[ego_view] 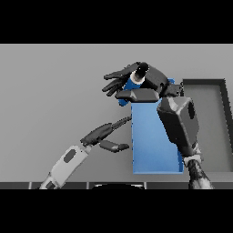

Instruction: Pick up the blue pipe and place it into the blue bin.

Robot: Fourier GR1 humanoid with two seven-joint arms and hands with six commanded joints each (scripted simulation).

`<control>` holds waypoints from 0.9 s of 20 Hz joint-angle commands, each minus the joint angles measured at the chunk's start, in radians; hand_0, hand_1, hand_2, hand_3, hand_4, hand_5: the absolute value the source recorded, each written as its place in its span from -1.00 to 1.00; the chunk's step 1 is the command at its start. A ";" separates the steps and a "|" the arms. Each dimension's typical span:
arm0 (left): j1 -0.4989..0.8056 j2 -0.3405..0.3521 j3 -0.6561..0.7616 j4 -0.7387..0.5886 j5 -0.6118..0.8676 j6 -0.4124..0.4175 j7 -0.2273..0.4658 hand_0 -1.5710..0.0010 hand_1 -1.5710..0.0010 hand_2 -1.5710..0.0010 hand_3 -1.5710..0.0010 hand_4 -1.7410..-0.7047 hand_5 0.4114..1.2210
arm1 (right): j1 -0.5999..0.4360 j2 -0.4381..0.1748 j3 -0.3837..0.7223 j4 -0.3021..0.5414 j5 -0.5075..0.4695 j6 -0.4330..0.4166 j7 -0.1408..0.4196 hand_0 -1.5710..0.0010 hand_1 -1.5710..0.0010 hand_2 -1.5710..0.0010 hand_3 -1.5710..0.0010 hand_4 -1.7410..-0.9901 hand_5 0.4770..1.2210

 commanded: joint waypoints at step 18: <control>0.020 0.037 0.004 -0.046 -0.017 0.014 0.028 1.00 1.00 1.00 1.00 0.76 -0.86 | 0.266 -0.108 -0.192 0.424 0.346 -0.098 0.086 -1.00 -1.00 -1.00 -1.00 -0.36 1.00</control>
